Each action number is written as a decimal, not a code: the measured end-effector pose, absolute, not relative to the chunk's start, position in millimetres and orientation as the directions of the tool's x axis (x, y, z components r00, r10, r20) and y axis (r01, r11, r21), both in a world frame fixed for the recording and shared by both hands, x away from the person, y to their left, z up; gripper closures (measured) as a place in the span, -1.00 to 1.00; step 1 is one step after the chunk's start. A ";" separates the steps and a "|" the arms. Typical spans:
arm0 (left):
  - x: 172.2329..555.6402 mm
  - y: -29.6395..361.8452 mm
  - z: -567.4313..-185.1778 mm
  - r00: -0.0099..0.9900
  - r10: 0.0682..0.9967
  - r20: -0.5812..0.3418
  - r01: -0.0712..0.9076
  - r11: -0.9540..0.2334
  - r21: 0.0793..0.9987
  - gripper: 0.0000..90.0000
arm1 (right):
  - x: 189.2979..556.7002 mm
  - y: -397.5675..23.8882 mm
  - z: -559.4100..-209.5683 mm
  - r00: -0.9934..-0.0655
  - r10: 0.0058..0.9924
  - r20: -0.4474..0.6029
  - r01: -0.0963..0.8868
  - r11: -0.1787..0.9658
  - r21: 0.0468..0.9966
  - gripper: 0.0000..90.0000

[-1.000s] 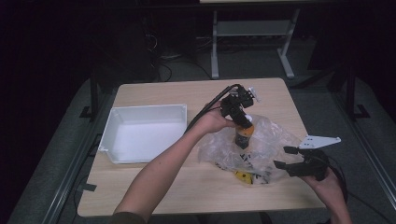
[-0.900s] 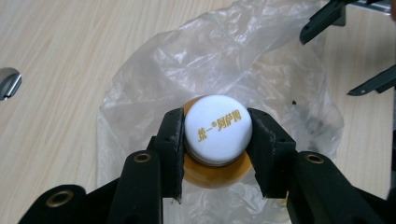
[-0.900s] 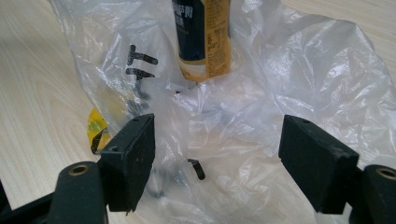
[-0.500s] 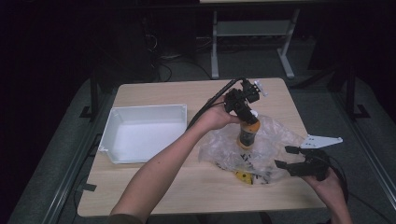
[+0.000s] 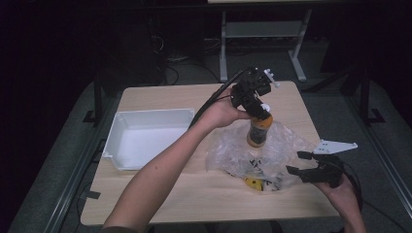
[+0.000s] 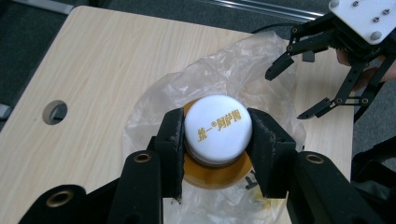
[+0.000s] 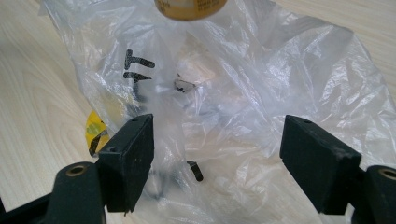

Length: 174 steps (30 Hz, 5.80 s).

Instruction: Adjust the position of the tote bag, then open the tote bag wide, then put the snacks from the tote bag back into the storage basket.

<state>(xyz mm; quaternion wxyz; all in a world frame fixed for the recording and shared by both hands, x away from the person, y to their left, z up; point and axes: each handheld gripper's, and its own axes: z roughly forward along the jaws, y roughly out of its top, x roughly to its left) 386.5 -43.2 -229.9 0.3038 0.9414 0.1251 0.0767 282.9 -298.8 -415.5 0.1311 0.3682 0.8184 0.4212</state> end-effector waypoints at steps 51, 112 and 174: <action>380.5 73.0 -204.1 0.905 0.413 0.102 0.284 -0.765 0.578 0.31 | 290.1 -288.0 -413.9 -0.698 0.711 0.087 0.495 0.391 0.776 -0.46; 380.9 177.0 -231.1 0.823 0.563 0.080 0.429 -0.707 0.562 0.31 | 287.9 -282.2 -409.6 -0.703 0.708 0.064 0.481 0.407 0.776 -0.45; 391.7 179.8 -307.5 0.821 0.571 0.014 0.489 -0.714 0.501 0.31 | 286.9 -284.2 -408.3 -0.703 0.708 0.063 0.474 0.400 0.784 -0.45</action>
